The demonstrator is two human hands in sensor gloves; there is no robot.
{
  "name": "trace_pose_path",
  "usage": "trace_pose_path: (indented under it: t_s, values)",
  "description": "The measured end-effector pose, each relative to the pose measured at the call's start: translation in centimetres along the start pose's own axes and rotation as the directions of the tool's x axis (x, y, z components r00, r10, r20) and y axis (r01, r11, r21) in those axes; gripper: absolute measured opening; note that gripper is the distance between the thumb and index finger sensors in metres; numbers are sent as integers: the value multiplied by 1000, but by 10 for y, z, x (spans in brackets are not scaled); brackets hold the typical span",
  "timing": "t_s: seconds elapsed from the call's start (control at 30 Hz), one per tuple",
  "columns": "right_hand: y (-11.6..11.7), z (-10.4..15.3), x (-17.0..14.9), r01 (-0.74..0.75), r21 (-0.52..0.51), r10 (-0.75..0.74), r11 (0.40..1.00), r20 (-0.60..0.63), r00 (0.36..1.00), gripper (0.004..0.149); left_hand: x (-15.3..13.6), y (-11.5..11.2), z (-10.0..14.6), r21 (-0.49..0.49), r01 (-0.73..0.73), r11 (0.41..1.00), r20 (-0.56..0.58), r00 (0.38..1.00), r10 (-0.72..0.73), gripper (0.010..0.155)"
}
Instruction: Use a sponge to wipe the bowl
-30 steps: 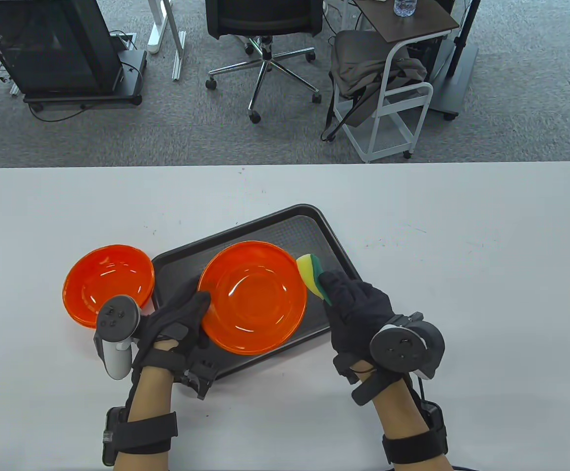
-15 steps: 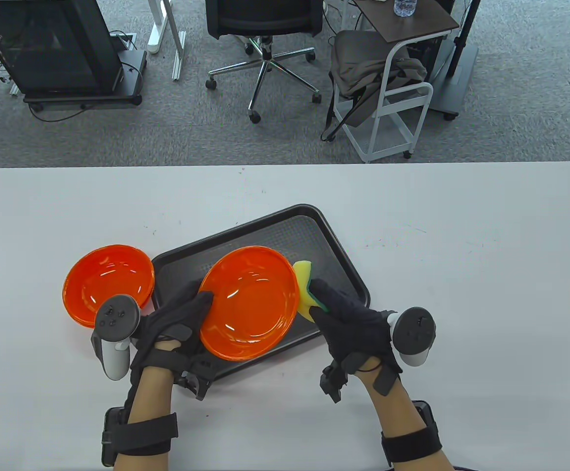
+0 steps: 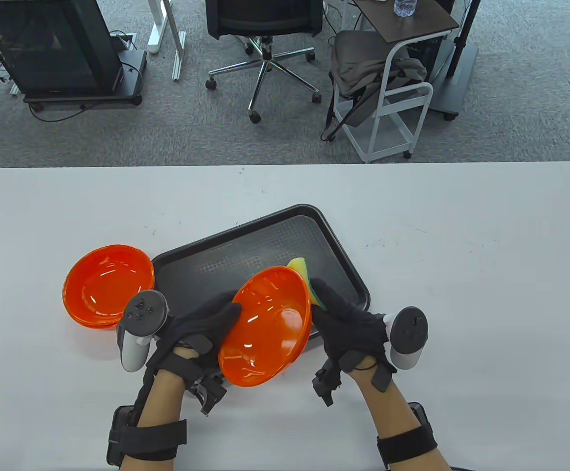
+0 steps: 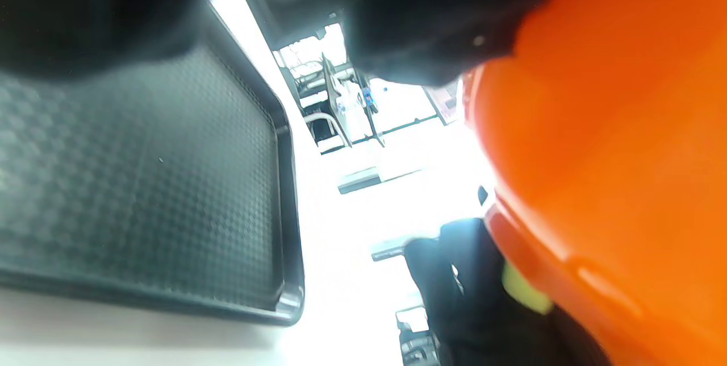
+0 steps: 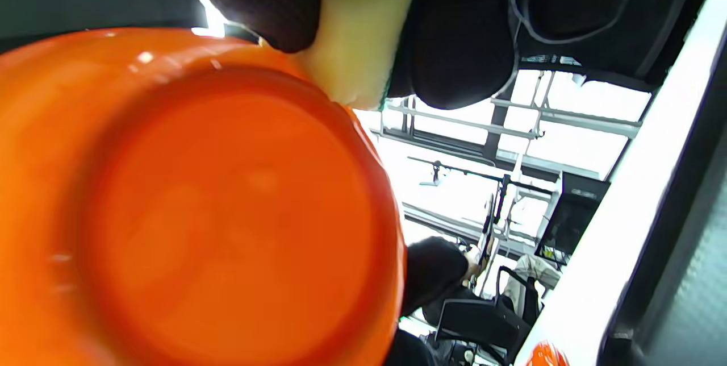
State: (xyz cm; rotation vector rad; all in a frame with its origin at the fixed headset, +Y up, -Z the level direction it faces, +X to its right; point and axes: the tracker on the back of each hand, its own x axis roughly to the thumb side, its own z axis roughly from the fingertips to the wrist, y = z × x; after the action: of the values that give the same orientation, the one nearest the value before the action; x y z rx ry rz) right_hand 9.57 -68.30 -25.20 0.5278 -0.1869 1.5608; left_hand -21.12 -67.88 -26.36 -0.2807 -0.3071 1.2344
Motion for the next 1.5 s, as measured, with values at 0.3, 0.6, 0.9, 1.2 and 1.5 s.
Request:
trace_pose_path:
  t_s: [0.3, 0.6, 0.9, 1.2, 1.5]
  values:
    - [31, 1, -12, 99, 182, -81, 978, -100, 992, 48, 12, -11, -1, 60, -15, 998, 128, 992, 8, 58]
    - [52, 4, -9, 175, 246, -145, 953, -136, 980, 49, 12, -4, 4, 231, -16, 973, 170, 985, -24, 57]
    - [62, 4, -9, 220, 318, -171, 922, -176, 969, 51, 3, 10, 9, 349, 0, 937, 111, 993, -42, 55]
    - [60, 3, -5, 248, 333, -199, 910, -177, 964, 52, -4, 24, 14, 457, -36, 889, 90, 996, -6, 54]
    - [46, -1, 2, 271, 281, -238, 921, -144, 960, 52, -11, 33, 17, 526, -52, 849, 71, 997, 18, 54]
